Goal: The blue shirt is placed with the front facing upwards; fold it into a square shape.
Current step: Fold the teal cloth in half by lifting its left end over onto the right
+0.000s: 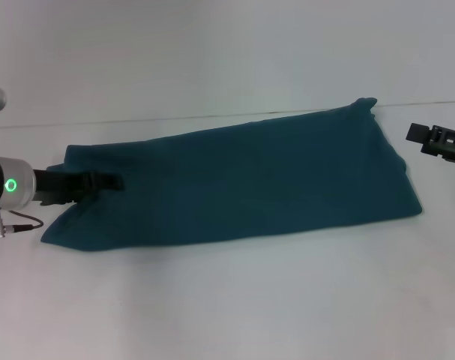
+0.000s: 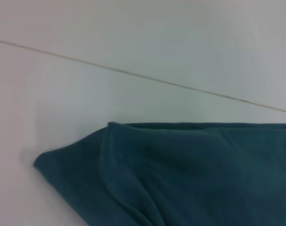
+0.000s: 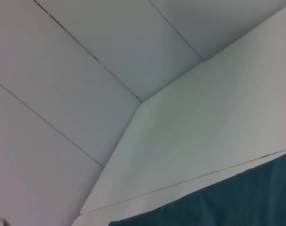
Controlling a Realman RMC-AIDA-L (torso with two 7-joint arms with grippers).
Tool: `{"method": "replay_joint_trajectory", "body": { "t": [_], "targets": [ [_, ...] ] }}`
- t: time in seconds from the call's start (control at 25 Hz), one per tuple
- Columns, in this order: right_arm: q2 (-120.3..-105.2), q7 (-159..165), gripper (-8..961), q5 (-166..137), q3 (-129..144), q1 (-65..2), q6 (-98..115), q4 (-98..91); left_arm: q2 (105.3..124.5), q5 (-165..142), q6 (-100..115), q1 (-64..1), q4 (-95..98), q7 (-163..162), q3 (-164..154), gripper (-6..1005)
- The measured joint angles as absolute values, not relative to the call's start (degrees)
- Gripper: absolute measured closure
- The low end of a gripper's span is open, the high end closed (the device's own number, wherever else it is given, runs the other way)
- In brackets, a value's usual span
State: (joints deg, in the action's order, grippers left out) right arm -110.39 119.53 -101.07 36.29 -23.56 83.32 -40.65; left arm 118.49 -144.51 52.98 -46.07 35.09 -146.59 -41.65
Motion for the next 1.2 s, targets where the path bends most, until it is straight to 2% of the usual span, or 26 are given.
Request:
{"method": "replay_joint_trajectory", "body": {
  "t": [0.4,0.76,1.2],
  "targets": [
    [-110.39,119.53,38,-101.07,36.29,-23.90,83.18,-40.21,118.06,-147.09,51.09,-42.61,38.88,-153.90,-42.02,140],
    [-110.39,119.56,38,-101.07,36.29,-23.96,83.15,-40.15,117.82,-148.90,50.16,-42.82,37.71,-153.76,-42.10,140],
    [-110.39,119.55,38,-101.07,35.71,-23.54,83.32,-40.16,118.50,-150.98,48.22,-42.98,37.39,-153.51,-44.89,140]
  ]
}}
